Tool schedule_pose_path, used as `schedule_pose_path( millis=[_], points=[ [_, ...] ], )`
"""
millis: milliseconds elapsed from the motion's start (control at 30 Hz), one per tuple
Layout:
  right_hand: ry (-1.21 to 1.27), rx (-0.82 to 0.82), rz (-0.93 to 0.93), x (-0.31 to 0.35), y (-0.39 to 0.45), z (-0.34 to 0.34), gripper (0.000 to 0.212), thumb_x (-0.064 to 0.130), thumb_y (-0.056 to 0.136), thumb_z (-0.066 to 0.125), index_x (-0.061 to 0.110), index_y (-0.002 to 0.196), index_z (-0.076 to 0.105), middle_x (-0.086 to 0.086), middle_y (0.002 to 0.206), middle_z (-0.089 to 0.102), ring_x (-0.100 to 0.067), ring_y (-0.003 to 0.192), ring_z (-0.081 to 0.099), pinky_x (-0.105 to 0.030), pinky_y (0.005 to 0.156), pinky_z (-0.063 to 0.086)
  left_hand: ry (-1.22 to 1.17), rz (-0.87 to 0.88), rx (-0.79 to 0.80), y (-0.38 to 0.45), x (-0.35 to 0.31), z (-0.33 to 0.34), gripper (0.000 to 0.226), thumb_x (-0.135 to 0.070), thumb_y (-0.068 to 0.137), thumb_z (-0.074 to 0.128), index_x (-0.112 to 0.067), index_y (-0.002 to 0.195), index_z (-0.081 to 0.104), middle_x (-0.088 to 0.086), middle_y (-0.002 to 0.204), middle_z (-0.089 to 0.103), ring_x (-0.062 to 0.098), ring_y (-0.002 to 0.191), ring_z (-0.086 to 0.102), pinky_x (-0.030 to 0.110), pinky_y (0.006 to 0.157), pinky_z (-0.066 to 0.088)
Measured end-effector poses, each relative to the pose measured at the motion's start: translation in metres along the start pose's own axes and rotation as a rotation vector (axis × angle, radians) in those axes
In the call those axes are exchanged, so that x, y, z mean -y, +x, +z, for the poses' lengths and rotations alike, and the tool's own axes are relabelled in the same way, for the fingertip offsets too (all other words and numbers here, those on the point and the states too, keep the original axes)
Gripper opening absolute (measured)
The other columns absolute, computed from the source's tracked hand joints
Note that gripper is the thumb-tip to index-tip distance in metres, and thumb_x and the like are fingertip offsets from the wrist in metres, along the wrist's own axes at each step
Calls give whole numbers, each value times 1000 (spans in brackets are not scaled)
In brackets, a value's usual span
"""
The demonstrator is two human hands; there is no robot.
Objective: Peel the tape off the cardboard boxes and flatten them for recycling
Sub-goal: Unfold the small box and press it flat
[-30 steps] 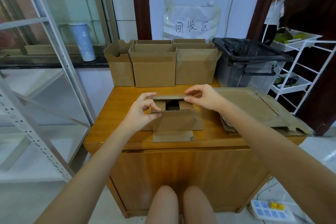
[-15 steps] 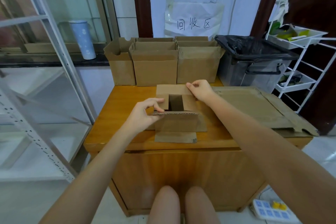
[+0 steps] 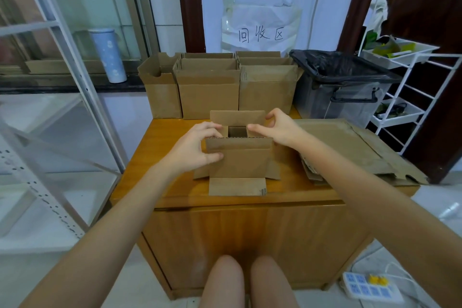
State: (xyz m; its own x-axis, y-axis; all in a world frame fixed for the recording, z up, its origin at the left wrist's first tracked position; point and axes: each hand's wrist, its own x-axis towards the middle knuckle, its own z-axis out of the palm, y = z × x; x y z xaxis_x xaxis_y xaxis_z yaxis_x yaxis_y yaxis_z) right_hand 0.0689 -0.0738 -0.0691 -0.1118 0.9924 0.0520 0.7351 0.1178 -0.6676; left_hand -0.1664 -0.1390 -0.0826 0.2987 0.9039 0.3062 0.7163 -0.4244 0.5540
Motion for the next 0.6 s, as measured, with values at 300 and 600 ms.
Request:
schedule_pose_path(
  millis=[300, 600],
  points=[
    [19, 112, 94, 14, -5, -2, 85, 48, 74, 76, 10, 137, 33, -9, 134, 46, -21, 100, 51, -34, 68, 57, 163, -31, 138, 16, -7, -1, 24, -36, 83, 71, -30, 106, 67, -6, 144, 36, 13, 133, 28, 44, 108, 36],
    [71, 118, 104, 15, -10, -3, 77, 42, 78, 75, 11, 136, 35, -4, 118, 46, -20, 97, 51, -31, 66, 56, -16, -32, 67, 16, -6, 3, 32, -26, 80, 76, -30, 103, 54, -7, 131, 31, 12, 122, 35, 30, 105, 38]
  ],
)
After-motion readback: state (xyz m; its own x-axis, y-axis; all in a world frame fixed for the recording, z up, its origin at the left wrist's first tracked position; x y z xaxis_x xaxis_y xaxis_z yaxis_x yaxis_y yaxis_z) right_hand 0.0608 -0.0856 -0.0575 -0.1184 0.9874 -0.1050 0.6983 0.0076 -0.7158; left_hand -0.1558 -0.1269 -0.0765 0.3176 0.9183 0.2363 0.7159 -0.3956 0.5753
